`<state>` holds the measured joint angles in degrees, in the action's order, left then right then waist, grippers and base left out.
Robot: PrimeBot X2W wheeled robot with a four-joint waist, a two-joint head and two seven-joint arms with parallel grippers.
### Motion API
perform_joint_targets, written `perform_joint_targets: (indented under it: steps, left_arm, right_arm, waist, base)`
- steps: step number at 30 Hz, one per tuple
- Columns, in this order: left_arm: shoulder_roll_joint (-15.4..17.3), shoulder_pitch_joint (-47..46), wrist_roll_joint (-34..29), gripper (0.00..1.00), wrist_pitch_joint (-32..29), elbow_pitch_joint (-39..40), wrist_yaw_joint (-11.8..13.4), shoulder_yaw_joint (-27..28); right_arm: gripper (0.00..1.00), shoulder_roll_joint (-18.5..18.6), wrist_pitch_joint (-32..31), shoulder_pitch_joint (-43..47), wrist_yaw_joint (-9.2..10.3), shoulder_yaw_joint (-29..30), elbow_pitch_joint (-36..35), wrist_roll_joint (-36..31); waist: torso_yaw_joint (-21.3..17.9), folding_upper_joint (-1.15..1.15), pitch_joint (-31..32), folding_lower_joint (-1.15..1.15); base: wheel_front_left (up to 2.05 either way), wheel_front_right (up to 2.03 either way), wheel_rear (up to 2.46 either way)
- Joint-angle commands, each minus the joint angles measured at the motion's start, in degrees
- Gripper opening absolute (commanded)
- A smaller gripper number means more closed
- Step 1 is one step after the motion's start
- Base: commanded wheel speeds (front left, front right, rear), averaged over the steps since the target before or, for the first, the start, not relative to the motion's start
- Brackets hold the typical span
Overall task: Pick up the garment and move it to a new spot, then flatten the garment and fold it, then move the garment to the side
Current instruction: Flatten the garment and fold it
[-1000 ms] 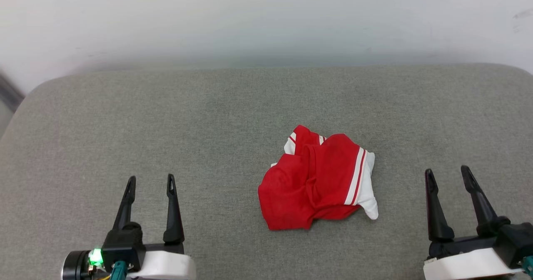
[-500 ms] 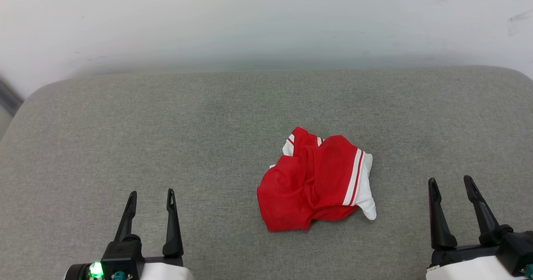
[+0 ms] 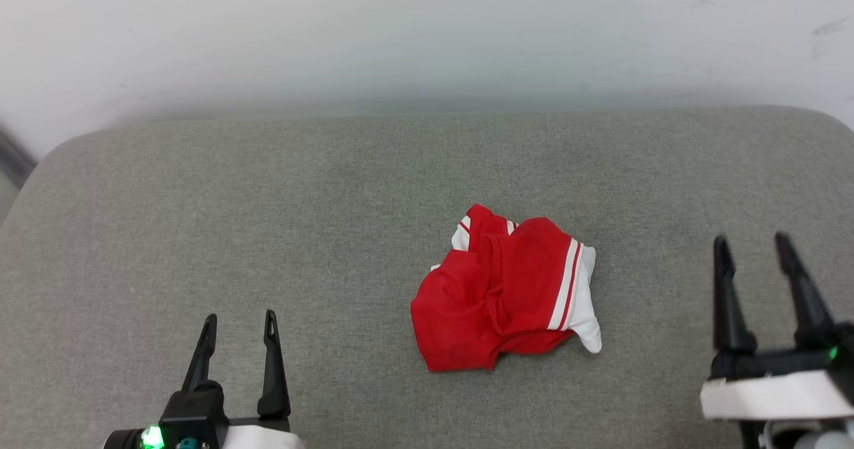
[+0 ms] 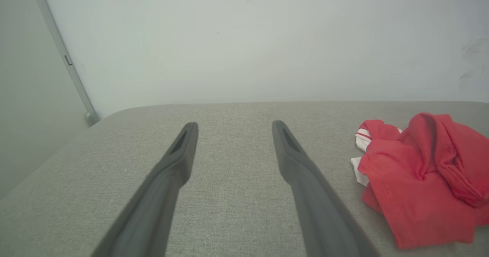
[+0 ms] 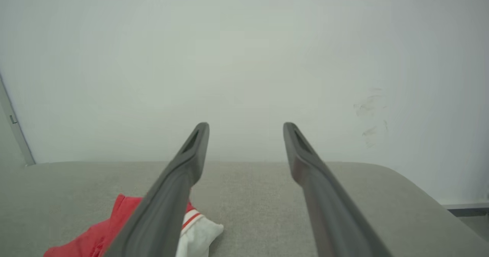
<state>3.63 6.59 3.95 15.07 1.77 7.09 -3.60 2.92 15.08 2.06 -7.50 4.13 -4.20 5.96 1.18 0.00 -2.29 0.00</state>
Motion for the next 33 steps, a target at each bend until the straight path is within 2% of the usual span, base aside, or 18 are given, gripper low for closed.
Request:
perform_joint_targets:
  steps: [1,7,12,16,20,24,30,33]
  left_arm:
    - [-0.2,0.1,-0.3,1.0,0.2,-0.2,-0.2,0.1]
    - [-0.5,-1.1,-0.4,1.0,0.2,-0.5,-0.5,0.3]
    - [-0.6,-1.9,-0.7,1.0,0.2,-0.6,-0.8,0.3]
    - [-0.7,-2.3,-0.8,1.0,0.2,-0.7,-0.9,0.5]
    - [-0.7,-2.4,-0.7,1.0,0.2,-0.6,-0.7,0.6]
    - [-0.7,-2.7,-0.6,1.0,0.2,-0.5,-0.7,0.6]
    - [-0.7,-3.5,-0.1,1.0,0.2,-0.2,-0.1,0.2]
    - [-0.7,-4.1,0.2,1.0,0.2,-0.1,0.2,-0.2]
  right_arm:
    - [1.0,-0.1,0.1,-2.1,0.02,0.4,-0.7,-0.3]
    - [1.0,0.4,0.1,-11.4,0.02,1.8,-4.0,-4.5]
    - [1.0,6.3,0.1,-20.0,0.02,-2.5,-2.8,-6.1]
    - [1.0,12.3,0.1,-25.6,0.03,-8.4,1.9,-5.3]
    - [1.0,18.1,-1.3,-30.6,0.03,-16.2,9.2,-2.6]
    - [1.0,24.4,-10.0,-36.0,0.03,-27.0,13.1,3.0]
    - [1.0,33.9,-23.9,-43.8,0.04,-45.2,13.3,12.9]
    - [1.0,37.2,-31.4,-46.8,0.04,-54.1,12.7,19.8]
  waist:
    - [0.0,0.0,0.0,0.0]
    - [0.1,0.0,-0.7,0.0]
    - [-0.1,0.0,-1.9,0.0]
    - [-0.2,0.0,-2.5,0.0]
    - [-0.3,0.0,-3.0,0.0]
    - [-0.2,0.0,-3.7,0.0]
    - [0.3,0.0,-5.3,0.0]
    - [0.8,0.0,-6.3,0.0]
  base:
    - [0.0,0.0,0.0]
    - [0.0,0.0,0.0]
    - [0.0,0.0,0.0]
    - [0.0,0.0,0.0]
    - [0.0,0.0,0.0]
    - [0.0,0.0,0.0]
    - [0.0,0.0,0.0]
    - [0.0,0.0,0.0]
